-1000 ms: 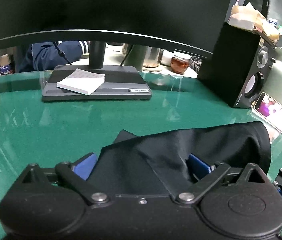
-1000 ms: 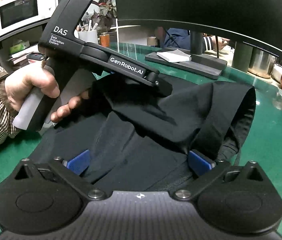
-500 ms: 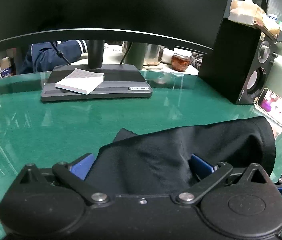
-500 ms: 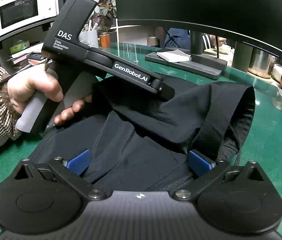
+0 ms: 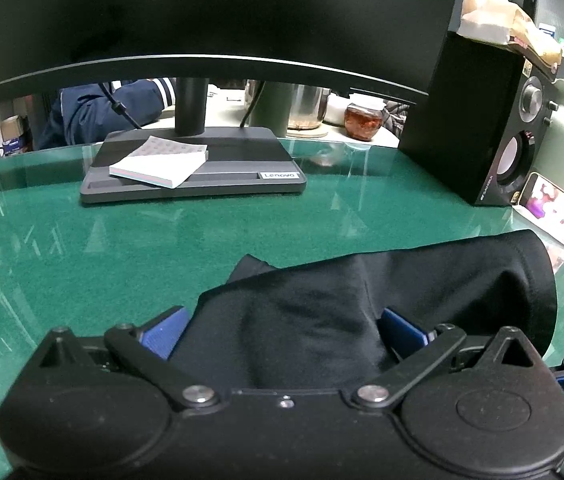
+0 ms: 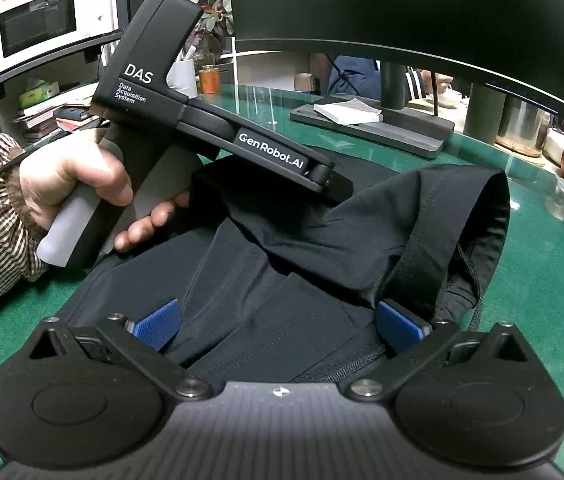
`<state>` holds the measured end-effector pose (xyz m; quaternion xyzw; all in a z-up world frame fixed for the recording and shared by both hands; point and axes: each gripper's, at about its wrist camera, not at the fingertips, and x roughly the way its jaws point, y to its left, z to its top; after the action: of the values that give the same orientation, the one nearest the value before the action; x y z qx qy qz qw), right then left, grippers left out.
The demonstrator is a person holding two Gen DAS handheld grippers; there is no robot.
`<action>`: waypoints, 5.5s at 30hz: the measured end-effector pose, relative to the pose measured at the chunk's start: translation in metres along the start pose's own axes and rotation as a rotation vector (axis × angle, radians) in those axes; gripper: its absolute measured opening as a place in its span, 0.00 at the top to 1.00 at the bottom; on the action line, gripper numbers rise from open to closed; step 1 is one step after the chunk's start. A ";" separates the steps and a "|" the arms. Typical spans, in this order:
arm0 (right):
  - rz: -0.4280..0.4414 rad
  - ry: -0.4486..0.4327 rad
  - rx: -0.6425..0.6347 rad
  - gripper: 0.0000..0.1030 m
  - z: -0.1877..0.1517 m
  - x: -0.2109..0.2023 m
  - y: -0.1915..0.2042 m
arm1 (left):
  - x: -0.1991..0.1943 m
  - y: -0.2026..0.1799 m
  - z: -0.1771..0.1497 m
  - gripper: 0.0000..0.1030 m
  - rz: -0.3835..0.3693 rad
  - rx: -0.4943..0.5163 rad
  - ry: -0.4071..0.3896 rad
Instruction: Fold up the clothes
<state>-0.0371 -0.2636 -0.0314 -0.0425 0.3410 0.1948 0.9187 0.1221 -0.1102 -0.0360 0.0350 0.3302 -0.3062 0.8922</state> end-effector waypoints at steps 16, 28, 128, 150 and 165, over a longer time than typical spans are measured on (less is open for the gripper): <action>0.004 0.000 -0.003 0.00 0.000 -0.001 -0.002 | 0.001 0.001 0.002 0.00 0.000 0.003 0.003; 0.004 0.000 -0.003 0.00 -0.001 -0.001 -0.003 | -0.052 0.003 -0.007 0.00 0.026 0.004 -0.027; -0.081 -0.045 -0.388 0.41 0.025 0.003 0.024 | -0.110 -0.091 -0.093 0.32 -0.168 0.324 0.095; -0.153 -0.274 0.835 0.79 -0.089 -0.118 -0.082 | -0.185 0.025 -0.081 0.72 0.000 0.052 -0.077; -0.049 -0.129 -0.121 0.31 0.009 -0.026 0.028 | -0.177 0.010 -0.090 0.32 -0.037 0.101 -0.026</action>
<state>-0.0603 -0.2449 -0.0067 -0.0935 0.2678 0.1946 0.9390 -0.0282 0.0140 0.0009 0.0700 0.3034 -0.3392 0.8877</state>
